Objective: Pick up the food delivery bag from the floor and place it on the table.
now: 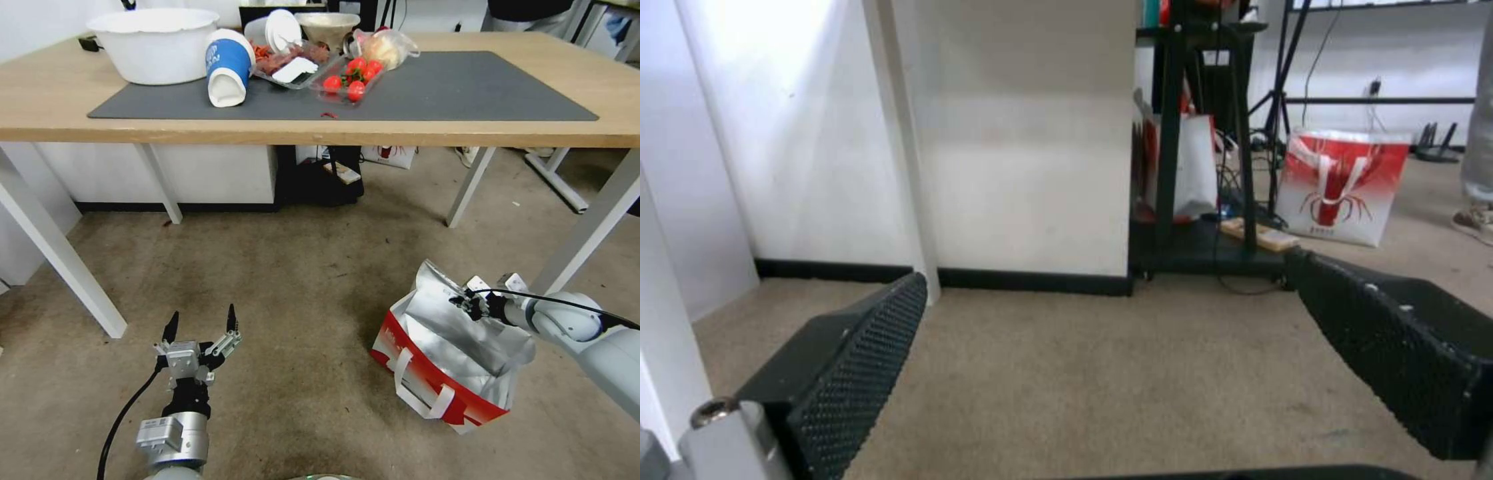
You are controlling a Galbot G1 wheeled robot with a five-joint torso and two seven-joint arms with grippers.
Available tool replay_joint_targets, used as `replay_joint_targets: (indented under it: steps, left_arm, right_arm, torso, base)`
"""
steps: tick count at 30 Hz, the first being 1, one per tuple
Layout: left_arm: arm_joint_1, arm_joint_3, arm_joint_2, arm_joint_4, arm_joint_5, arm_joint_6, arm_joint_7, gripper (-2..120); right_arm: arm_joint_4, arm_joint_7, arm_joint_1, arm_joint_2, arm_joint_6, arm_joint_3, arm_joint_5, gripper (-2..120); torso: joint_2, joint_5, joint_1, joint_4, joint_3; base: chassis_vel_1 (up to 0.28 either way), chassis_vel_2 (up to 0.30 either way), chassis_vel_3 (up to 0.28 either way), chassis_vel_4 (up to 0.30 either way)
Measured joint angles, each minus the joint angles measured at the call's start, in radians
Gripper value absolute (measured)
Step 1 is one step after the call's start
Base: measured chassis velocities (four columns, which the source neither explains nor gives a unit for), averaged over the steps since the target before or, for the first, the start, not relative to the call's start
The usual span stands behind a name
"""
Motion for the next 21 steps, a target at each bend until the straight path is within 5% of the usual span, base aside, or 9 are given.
replay_joint_targets:
  steps: [4,14,21]
  left_arm:
    - [0.002,-0.006,0.001,-0.015,-0.001,0.002,0.013,100]
    - [0.004,-0.01,0.004,-0.036,-0.013,0.007,0.031,100]
    - [0.004,-0.012,0.003,-0.046,-0.014,0.004,0.032,100]
  right_arm:
    - [0.071,-0.03,-0.048,-0.036,0.021,0.047,0.037,0]
    - [0.215,-0.3,-0.156,-0.164,0.131,0.201,0.146,0]
    - [0.291,-0.408,-0.169,-0.179,0.146,0.229,0.158,0]
  torso:
    - [0.0,0.0,0.0,0.0,0.0]
    - [0.0,-0.0002,0.0,-0.0001,0.0]
    - [0.0,0.0001,0.0,0.0,0.0]
  base:
    - [0.0,0.0,0.0,0.0]
    - [0.0,0.0,0.0,0.0]
    - [0.0,0.0,0.0,0.0]
